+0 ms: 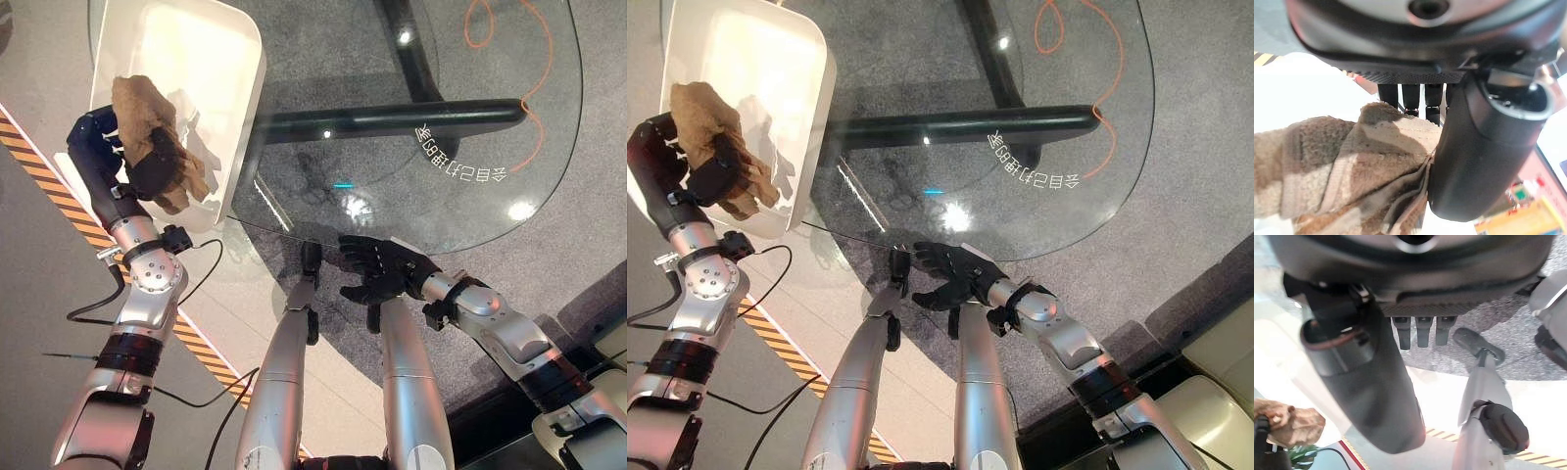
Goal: Wipe the table with a cloth and put it in the basket.
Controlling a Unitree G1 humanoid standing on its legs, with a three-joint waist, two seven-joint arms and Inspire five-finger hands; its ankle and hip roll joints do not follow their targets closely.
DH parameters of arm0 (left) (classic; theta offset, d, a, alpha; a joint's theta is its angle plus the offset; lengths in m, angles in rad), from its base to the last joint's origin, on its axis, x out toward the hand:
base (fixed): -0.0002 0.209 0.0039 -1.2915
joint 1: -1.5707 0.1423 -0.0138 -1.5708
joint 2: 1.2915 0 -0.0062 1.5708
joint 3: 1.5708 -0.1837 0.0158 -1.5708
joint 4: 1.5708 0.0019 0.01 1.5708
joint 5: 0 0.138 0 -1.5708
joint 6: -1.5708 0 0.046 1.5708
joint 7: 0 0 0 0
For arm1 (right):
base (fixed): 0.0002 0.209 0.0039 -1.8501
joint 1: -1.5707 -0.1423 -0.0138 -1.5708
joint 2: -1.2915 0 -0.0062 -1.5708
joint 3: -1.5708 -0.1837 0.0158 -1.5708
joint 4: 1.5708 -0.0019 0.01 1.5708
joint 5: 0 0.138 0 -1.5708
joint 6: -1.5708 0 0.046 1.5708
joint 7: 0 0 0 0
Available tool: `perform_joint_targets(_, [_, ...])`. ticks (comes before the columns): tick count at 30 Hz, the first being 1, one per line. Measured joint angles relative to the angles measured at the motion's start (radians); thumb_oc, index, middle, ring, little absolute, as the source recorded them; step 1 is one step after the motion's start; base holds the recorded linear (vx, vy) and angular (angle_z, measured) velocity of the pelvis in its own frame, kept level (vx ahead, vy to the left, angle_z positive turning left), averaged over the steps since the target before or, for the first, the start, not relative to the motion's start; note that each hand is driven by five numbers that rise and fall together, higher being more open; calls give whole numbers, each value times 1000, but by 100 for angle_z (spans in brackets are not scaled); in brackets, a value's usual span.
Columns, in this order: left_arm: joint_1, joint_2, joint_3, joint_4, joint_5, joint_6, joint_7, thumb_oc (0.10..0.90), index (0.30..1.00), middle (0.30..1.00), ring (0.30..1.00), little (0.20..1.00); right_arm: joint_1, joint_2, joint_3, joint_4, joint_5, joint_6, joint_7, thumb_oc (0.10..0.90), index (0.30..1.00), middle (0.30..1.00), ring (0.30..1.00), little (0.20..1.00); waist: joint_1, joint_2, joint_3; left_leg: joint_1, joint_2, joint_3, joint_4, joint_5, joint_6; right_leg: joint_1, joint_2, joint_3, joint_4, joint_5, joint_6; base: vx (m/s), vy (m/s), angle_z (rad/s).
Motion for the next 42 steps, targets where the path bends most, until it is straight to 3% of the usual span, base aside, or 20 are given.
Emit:
perform_joint_targets(6, [-118, 29, -53, 90, 37, 61, 25, 100, 300, 300, 300, 200, -49, -3, 16, 17, 37, 17, -1, 800, 900, 900, 900, 900, -9, 0, 0, -34, 5, 15, 13, -2, -2, -40, 2, 14, 12, 5, -1, 5, 42, -5])
perform_joint_targets(15, [-178, 29, -103, 165, 32, 121, 24, 100, 300, 300, 300, 200, -66, -10, 31, 19, 42, 21, -1, 800, 900, 900, 900, 900, -38, -1, 0, -78, 12, 22, 27, -2, -3, -79, 10, 20, 12, 13, -3, 0, 12, -3])
perform_joint_targets(26, [-256, 29, -100, 268, -198, 137, -116, 100, 300, 300, 300, 200, -87, -10, 42, 29, 78, 21, -1, 800, 900, 900, 900, 900, -49, -2, -1, -83, 14, 21, 33, -3, -3, -79, 17, 19, 10, 17, -1, -1, -3, 0])
perform_joint_targets(27, [-262, 30, -100, 269, -200, 144, -125, 432, 585, 585, 585, 532, -88, -10, 42, 30, 78, 21, -1, 800, 900, 900, 900, 900, -49, -2, -1, -85, 14, 20, 36, -3, -4, -79, 18, 18, 10, 18, 0, 0, 0, 0])
perform_joint_targets(28, [-265, 32, -101, 269, -200, 150, -136, 545, 681, 681, 681, 645, -91, -10, 44, 31, 78, 21, -1, 800, 900, 900, 900, 900, -49, -3, -1, -87, 14, 19, 41, -4, -4, -79, 18, 17, 10, 18, 0, 0, 0, 0])
perform_joint_targets(29, [-266, 34, -101, 269, -200, 151, -138, 800, 900, 900, 900, 900, -94, -9, 45, 32, 78, 21, -1, 800, 900, 900, 900, 900, -49, -3, -1, -89, 14, 18, 43, -4, -5, -79, 18, 16, 10, 18, 0, 0, 0, 0])
perform_joint_targets(42, [-269, 38, -104, 269, -207, 149, -159, 800, 900, 900, 900, 900, -107, 0, 55, 45, 79, 19, -10, 800, 900, 900, 900, 900, -55, -5, -1, -95, 13, 17, 59, -4, -4, -78, 17, 16, 11, 29, 5, -2, -10, 0])
